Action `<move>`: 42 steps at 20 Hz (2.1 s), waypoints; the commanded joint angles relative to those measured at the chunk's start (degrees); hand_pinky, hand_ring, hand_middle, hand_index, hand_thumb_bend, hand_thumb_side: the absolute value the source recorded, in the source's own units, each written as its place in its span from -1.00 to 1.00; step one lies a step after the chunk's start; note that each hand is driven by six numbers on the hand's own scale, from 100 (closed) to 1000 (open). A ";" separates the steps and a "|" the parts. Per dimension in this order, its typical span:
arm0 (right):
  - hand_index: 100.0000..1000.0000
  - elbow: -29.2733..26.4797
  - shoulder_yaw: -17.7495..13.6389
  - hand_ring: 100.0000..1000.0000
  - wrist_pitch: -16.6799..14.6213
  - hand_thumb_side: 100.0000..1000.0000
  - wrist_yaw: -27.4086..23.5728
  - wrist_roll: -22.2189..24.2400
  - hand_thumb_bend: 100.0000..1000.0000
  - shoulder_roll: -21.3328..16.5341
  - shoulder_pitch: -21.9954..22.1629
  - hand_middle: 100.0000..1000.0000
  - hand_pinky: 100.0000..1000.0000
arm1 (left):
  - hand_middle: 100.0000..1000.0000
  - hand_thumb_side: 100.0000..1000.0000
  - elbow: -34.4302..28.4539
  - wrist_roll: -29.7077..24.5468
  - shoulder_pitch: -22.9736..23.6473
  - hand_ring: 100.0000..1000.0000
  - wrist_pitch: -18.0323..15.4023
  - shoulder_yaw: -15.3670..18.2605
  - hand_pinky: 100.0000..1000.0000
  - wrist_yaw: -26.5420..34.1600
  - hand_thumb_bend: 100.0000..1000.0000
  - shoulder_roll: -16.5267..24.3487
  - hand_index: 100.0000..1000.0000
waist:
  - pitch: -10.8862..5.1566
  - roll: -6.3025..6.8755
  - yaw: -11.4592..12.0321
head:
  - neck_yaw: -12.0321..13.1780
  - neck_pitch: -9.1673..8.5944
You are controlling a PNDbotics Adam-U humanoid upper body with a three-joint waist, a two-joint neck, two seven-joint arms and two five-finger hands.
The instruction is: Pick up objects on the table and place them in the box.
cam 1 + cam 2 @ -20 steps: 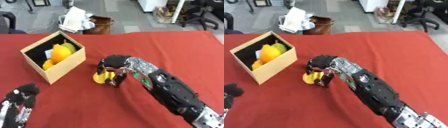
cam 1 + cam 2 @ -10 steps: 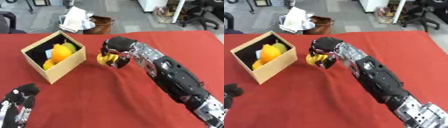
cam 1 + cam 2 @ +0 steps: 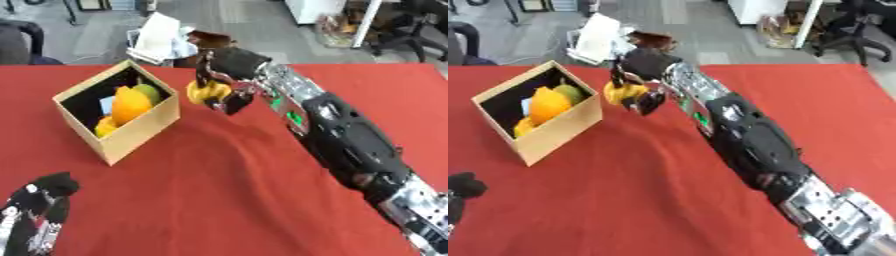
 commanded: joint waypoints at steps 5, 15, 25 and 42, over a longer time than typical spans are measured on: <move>-0.03 6.31 -2.41 0.01 0.07 -1.00 1.61 -2.25 -1.00 5.04 -6.03 -0.45 0.35 | 0.16 0.39 0.88 -2.17 -1.58 0.30 -0.57 -1.12 0.43 -0.75 -0.37 -0.28 0.48 | -1.75 -1.05 1.86 | -1.42 -0.65; 0.60 6.97 -2.86 0.28 1.86 -0.71 2.16 -8.71 -1.00 8.45 -5.84 0.40 0.36 | 0.16 0.39 1.62 -3.76 -2.76 0.30 -0.98 -2.29 0.43 -0.73 -0.37 -0.92 0.48 | -1.67 -1.18 4.41 | -2.33 -0.93; 0.84 9.81 -3.24 0.41 3.27 0.24 2.75 -11.55 -1.00 9.16 -5.23 0.72 0.40 | 0.16 0.40 1.76 -4.07 -3.05 0.30 -1.09 -2.52 0.44 -0.68 -0.37 -1.08 0.47 | -1.50 -1.38 4.96 | -2.31 -1.26; 0.84 4.10 -3.24 0.35 3.66 -0.10 -3.32 -10.49 -1.00 6.06 -5.12 0.64 0.34 | 0.18 0.41 1.70 -3.39 -2.67 0.32 -1.01 -1.66 0.44 -0.84 -0.38 -0.78 0.47 | -1.43 -1.38 3.34 | -0.85 -1.35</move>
